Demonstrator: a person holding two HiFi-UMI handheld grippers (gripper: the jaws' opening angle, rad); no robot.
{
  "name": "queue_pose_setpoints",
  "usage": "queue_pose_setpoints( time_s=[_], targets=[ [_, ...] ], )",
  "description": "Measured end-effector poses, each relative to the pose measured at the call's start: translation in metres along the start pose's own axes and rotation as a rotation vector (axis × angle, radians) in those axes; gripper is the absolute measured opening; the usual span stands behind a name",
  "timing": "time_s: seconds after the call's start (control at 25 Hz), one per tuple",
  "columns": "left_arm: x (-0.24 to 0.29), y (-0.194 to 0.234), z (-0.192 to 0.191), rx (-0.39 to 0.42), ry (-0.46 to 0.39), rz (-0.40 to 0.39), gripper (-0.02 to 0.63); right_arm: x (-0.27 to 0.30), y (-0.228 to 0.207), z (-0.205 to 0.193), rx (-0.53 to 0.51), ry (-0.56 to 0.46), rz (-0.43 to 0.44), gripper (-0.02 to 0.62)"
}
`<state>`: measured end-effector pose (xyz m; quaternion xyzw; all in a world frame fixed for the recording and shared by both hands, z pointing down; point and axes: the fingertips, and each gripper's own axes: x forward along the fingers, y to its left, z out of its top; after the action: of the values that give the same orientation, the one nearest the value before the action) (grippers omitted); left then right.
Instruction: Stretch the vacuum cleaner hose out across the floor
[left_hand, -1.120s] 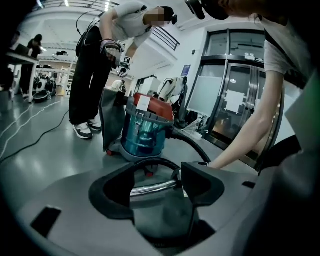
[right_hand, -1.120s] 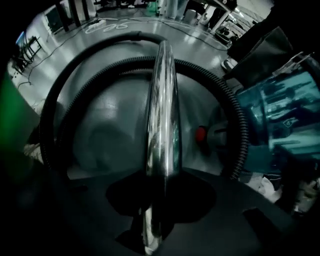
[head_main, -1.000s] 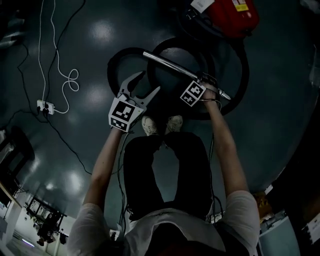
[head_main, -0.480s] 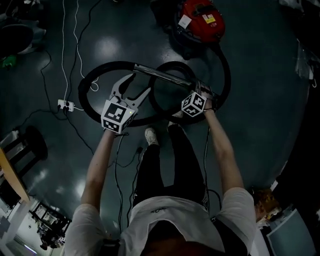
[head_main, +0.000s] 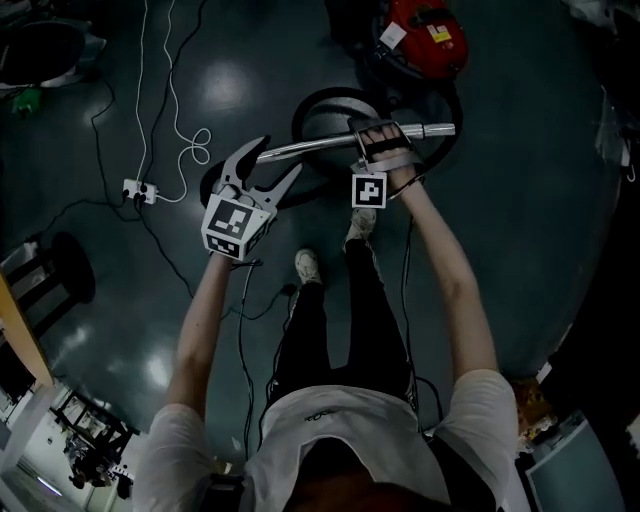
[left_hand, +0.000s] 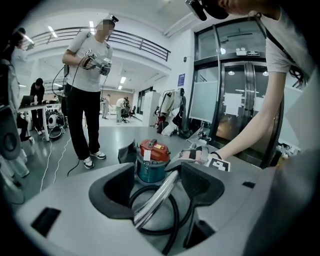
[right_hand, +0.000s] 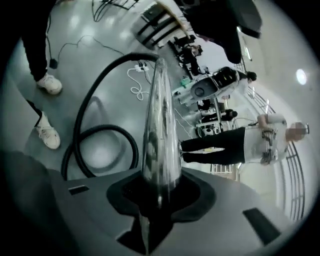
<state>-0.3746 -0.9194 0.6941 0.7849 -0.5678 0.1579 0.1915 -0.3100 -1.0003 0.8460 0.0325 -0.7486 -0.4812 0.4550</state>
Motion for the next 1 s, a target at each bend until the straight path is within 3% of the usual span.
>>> queue_pose_setpoints(
  time_s=[0.24, 0.32, 0.48, 0.72, 1.0],
  targets=[
    [-0.041, -0.012, 0.024, 0.073, 0.022, -0.042, 0.275, -0.063, -0.050, 0.023, -0.179, -0.056, 0.017, 0.132],
    [-0.059, -0.021, 0.035, 0.107, 0.022, -0.058, 0.275, -0.094, -0.072, 0.029, -0.282, -0.058, 0.014, 0.132],
    [-0.106, -0.042, 0.071, 0.159, -0.048, -0.070, 0.275, -0.167, -0.148, 0.053, -0.501, -0.015, -0.146, 0.132],
    [-0.165, -0.072, 0.142, 0.253, -0.166, -0.096, 0.275, -0.276, -0.244, 0.102, -0.726, 0.035, -0.323, 0.132],
    [-0.241, -0.142, 0.196, 0.370, -0.254, -0.195, 0.275, -0.399, -0.275, 0.177, -0.918, 0.032, -0.445, 0.132]
  ],
)
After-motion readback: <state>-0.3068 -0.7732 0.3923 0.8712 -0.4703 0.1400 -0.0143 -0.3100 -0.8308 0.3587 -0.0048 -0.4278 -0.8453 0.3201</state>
